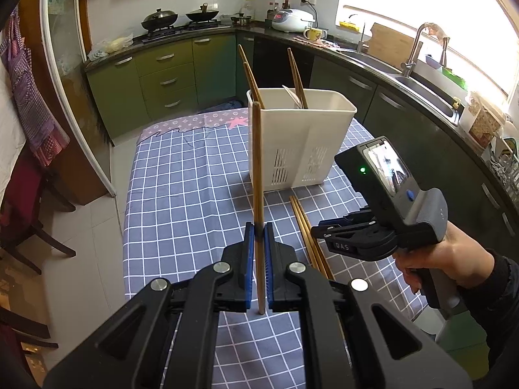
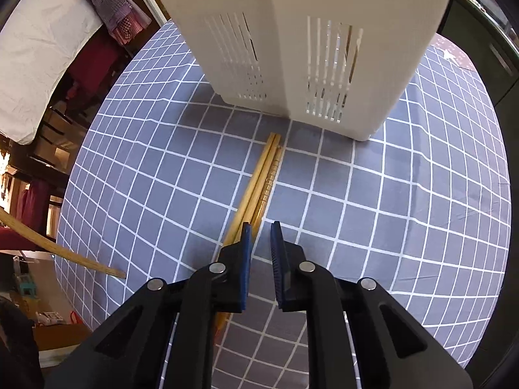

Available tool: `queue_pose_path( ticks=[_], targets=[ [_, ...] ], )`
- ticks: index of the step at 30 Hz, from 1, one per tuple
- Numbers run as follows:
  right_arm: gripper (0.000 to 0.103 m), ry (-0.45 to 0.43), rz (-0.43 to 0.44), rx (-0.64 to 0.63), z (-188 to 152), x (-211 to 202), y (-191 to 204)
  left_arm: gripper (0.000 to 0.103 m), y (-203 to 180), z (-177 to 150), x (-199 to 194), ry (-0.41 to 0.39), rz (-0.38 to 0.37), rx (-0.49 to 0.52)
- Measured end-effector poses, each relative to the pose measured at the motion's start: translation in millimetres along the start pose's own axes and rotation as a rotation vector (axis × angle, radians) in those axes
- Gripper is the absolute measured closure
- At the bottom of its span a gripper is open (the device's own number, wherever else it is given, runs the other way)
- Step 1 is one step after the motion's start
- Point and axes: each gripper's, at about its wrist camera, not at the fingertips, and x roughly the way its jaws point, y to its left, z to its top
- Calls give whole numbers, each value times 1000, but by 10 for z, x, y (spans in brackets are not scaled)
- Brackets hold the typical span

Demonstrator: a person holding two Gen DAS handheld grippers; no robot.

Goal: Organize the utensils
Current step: 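Grasp a wooden chopstick with the right tool and lift it upright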

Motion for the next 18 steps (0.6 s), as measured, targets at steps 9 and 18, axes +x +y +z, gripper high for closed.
queue_pose_path(
  ticks=[9,18],
  targets=[
    [90,26,-53,-30,120,75,193,97,-4,-3,-3,0,-2,-1],
    [89,35,-56,5,110,122,144,97,9,-13,-15,-1,0,6]
  ],
)
